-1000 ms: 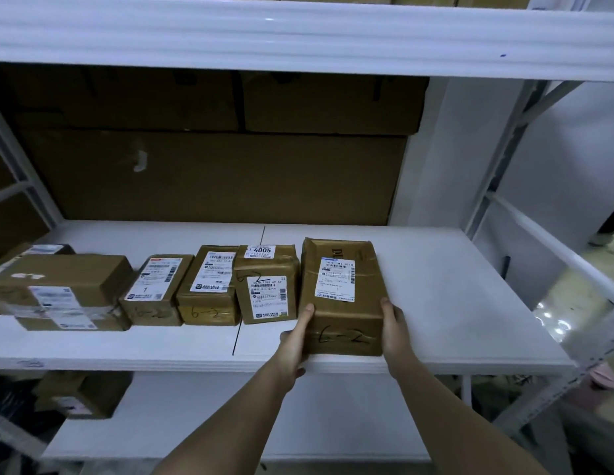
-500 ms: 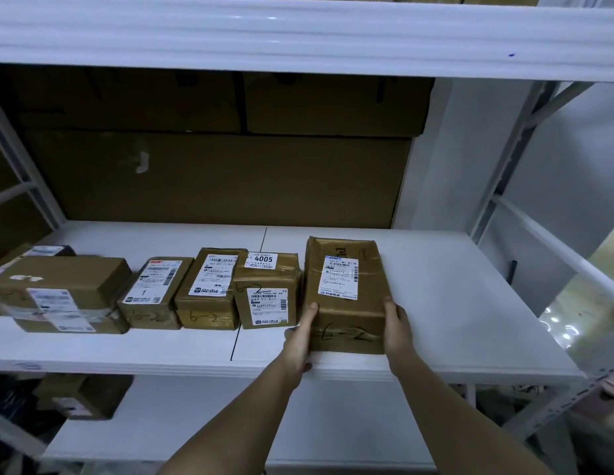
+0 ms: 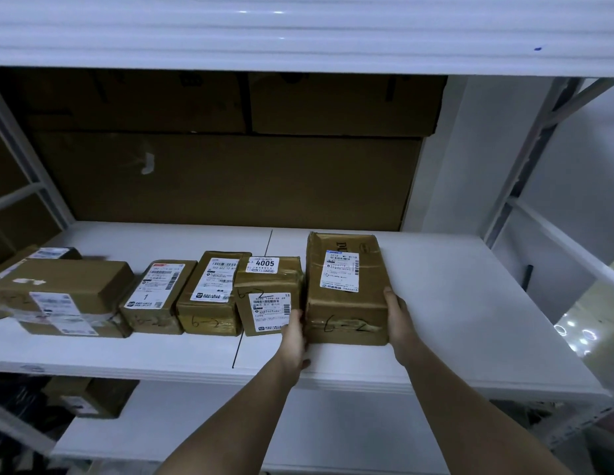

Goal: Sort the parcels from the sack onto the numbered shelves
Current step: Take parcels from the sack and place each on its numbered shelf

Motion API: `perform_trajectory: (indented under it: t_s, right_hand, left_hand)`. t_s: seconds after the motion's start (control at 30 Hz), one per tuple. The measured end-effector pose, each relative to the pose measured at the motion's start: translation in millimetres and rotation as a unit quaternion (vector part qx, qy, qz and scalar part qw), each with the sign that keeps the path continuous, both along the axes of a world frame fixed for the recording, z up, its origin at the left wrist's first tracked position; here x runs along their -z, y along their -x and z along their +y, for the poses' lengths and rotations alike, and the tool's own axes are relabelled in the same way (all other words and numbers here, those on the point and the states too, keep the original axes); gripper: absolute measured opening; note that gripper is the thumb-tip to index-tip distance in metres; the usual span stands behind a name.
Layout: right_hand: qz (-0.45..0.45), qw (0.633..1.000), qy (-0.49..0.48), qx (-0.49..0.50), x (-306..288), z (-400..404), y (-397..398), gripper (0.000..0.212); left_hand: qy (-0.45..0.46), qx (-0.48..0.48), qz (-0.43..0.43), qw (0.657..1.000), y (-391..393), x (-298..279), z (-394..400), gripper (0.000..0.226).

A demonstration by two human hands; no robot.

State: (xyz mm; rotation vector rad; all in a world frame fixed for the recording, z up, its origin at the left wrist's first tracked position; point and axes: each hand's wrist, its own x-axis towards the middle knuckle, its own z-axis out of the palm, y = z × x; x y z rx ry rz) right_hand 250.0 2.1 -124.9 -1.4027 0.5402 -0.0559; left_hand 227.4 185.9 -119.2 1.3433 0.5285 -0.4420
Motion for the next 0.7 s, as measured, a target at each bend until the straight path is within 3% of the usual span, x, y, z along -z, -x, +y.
perform_trajectory:
  t_s: [0.23,0.47,0.6,0.7]
  right_hand:
    - [0.008,1.000,0.018,0.015,7.2,-0.4,-5.6,0.048]
    - [-0.006,1.000,0.015,0.023,8.1,2.7,2.4,0.029]
    - [-0.006,0.999,0.030,0.025,12.9,3.7,7.3,0.041]
    - [-0.007,0.999,0.035,0.030,12.9,2.6,8.4,0.043]
  left_hand:
    - [-0.078,-0.094,0.009,0.992,-22.2,23.0,6.8,0.058]
    - [-0.107,-0.156,-0.019,0.982,-24.8,13.7,19.8,0.044]
    - [-0.114,-0.179,-0.030,0.977,-28.8,12.4,30.4,0.039]
    - [-0.206,-0.155,-0.099,0.961,-10.5,0.5,31.8,0.023]
